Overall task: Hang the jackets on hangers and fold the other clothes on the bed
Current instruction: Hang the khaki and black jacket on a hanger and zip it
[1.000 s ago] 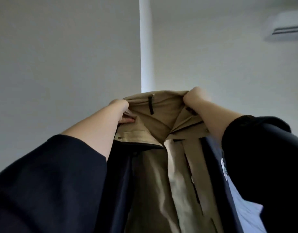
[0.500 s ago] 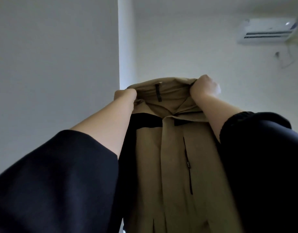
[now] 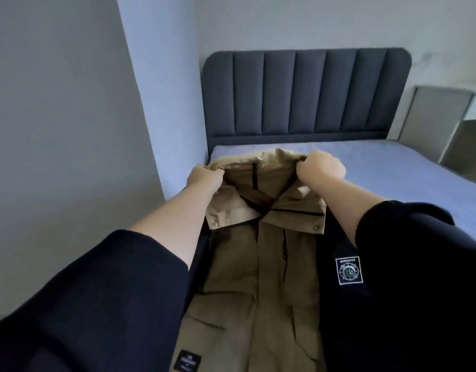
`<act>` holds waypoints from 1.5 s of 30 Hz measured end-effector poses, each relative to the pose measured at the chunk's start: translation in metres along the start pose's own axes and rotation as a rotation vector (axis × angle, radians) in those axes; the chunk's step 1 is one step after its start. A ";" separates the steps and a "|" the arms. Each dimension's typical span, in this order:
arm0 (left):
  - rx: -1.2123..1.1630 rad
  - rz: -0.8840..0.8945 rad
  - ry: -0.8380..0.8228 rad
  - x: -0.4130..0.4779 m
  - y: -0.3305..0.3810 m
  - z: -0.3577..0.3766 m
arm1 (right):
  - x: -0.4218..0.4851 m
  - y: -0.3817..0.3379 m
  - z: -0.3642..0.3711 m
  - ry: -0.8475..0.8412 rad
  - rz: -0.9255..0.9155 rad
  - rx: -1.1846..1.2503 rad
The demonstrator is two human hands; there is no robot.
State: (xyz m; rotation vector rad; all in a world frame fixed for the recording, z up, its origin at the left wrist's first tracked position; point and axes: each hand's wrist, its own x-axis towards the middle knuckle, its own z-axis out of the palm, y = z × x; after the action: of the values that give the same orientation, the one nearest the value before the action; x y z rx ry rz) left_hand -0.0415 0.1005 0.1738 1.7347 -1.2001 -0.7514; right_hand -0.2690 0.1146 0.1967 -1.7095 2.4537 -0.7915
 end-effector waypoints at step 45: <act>0.945 0.168 -0.867 -0.123 -0.251 0.182 | 0.047 0.221 0.014 0.387 0.144 -0.188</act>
State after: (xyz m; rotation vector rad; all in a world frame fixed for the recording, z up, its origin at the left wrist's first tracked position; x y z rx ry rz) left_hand -0.1352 0.1963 -0.1312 2.0197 -2.5687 -0.9470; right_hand -0.4735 0.1246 0.1012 -1.5281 2.9528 -0.9826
